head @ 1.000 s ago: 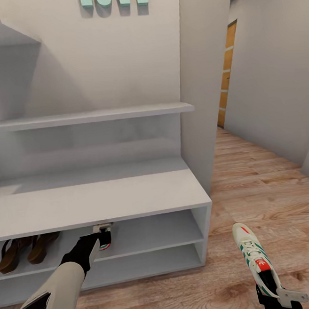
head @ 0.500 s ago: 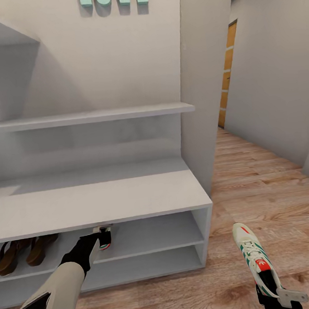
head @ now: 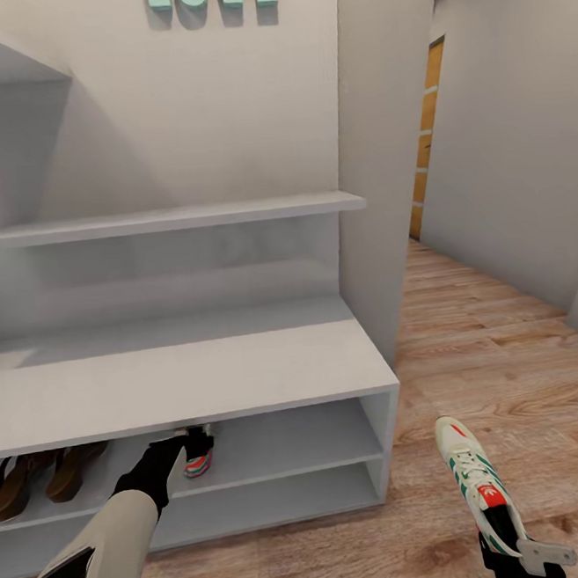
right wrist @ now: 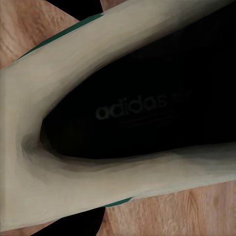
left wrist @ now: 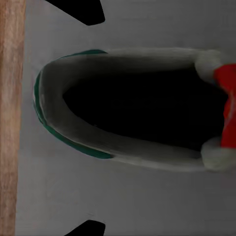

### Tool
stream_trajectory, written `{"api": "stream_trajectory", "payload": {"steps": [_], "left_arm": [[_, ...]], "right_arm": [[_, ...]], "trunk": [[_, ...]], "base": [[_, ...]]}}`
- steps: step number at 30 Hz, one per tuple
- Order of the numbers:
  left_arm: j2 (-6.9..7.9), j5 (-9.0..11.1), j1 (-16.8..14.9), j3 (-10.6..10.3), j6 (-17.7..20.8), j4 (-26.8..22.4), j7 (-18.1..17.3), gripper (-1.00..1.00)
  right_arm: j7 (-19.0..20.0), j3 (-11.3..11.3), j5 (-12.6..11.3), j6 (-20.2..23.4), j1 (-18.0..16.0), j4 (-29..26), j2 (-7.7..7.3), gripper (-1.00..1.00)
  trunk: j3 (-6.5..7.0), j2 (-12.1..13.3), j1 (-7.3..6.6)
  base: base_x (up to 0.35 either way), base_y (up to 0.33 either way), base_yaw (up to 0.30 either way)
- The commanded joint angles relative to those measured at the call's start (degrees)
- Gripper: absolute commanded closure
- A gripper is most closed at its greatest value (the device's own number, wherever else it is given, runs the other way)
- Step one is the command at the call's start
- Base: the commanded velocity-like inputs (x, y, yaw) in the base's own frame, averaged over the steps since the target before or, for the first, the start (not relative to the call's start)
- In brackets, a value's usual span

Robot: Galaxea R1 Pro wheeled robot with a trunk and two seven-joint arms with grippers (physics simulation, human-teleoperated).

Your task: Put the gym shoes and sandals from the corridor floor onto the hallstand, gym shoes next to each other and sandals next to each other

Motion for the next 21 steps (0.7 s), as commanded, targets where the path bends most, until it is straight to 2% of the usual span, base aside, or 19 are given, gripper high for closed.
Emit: {"api": "stream_trajectory", "payload": {"steps": [1,10,21], "left_arm": [[-0.03,-0.2,-0.1,0.3,0.1,-0.3,0.0,-1.00],[0.05,-0.2,-0.1,0.3,0.1,-0.3,0.0,-1.00],[0.13,-0.2,-0.1,0.3,0.1,-0.3,0.0,-1.00]], "right_arm": [[0.1,-0.4,0.6,-0.2,0.0,0.0,0.04,1.00],[0.1,-0.4,0.6,-0.2,-0.1,0.0,0.04,1.00],[0.1,-0.4,0.6,-0.2,-0.1,0.0,0.04,1.00]], "trunk": [[-0.04,0.0,-0.02],[-0.04,0.0,-0.02],[-0.04,0.0,-0.02]], "base": [[0.000,0.000,0.000],[-0.036,0.000,0.000],[-0.303,0.000,0.000]]}}
